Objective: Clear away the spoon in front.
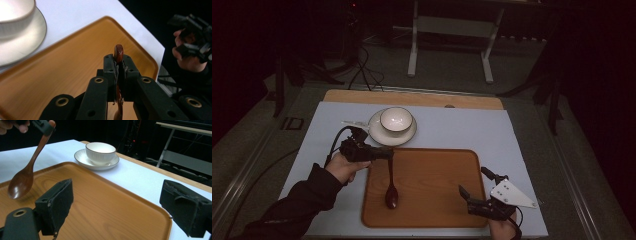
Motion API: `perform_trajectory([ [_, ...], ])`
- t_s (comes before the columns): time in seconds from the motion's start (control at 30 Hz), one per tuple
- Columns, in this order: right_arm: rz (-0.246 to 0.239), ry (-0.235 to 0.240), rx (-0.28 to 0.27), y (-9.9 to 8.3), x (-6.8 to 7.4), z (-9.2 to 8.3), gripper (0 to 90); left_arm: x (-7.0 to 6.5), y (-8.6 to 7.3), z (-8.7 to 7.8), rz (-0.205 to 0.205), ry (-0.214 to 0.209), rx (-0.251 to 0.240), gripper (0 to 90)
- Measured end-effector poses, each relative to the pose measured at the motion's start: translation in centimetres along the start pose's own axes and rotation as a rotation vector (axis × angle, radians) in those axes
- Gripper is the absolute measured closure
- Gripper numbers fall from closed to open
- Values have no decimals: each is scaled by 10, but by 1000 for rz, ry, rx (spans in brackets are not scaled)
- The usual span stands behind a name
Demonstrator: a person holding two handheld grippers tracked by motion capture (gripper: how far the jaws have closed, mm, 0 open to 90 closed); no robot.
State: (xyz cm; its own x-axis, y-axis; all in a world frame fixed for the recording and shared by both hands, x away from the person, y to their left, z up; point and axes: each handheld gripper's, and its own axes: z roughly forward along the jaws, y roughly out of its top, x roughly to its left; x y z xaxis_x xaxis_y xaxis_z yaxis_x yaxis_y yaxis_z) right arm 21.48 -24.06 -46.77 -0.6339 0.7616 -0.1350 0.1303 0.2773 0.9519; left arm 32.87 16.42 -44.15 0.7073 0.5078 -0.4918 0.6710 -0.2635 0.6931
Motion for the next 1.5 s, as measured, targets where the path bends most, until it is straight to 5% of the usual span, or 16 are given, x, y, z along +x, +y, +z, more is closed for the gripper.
perform_trajectory([
  [0.2, -1, 2, 3, 0, 0, 0, 118, 6, -9, 15, -32, -13, 44, 840],
  [0.4, 0, 4, 7, -1, 0, 1, 118, 12, -11, 24, -63, -2, 9, 837],
  [0.73, -1, 10, 7, -1, 0, 1, 118, 22, -28, 46, -145, 70, -32, 813],
  [0.9, -2, 10, 7, -1, 0, 1, 118, 25, -32, 54, -167, 77, -22, 809],
  [1.3, 5, 15, 13, -2, -1, 2, 118, 39, -42, 72, -286, 194, -11, 781],
  [1.5, 9, 20, 14, -2, -1, 2, 118, 42, -46, 78, -296, 236, 13, 764],
])
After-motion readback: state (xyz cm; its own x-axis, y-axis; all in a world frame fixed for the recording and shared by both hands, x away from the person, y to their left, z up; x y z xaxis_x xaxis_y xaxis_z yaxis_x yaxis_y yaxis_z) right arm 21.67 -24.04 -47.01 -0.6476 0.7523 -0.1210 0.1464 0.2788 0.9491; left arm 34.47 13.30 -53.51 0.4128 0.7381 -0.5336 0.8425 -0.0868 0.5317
